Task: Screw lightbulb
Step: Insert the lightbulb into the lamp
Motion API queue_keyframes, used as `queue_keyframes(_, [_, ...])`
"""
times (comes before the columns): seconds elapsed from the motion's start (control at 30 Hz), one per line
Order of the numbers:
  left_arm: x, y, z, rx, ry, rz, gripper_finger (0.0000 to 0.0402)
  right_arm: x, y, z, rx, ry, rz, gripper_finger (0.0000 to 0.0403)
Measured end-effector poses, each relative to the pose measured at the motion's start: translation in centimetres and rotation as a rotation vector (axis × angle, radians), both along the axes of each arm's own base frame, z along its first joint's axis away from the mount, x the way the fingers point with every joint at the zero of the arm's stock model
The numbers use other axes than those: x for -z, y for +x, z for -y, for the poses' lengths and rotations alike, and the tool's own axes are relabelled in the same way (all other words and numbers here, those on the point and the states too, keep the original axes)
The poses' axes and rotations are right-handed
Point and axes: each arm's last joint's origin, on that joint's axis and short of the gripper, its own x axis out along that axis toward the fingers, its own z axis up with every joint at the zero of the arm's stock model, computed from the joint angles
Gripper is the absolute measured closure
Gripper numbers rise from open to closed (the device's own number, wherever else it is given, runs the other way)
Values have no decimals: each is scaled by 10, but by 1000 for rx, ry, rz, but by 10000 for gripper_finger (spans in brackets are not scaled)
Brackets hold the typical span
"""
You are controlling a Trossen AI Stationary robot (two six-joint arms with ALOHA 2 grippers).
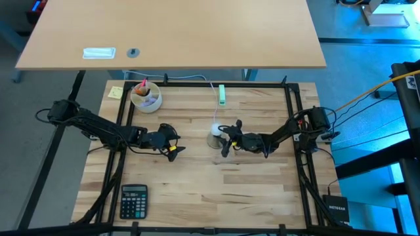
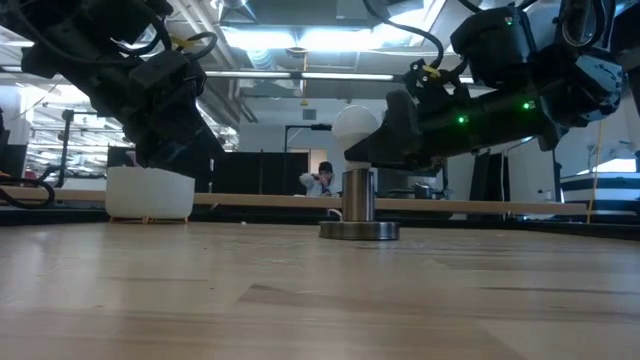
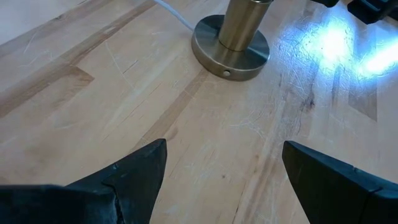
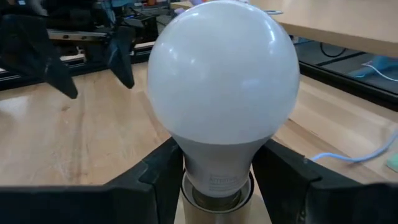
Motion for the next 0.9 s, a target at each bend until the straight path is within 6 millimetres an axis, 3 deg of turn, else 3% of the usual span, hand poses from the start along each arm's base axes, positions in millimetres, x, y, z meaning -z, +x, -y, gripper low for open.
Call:
queue_keyframes(0.2, [0, 0, 0, 0, 0, 0, 92, -1, 2, -4, -154, 74, 28, 206])
queue_keyframes(0.7, [0, 0, 0, -5, -7, 3, 92, -18, -2, -4, -168, 46, 3, 15])
queue_keyframes(0.9, [0, 0, 0, -5, -7, 4, 92, -28, -2, -4, -180, -44, 17, 14])
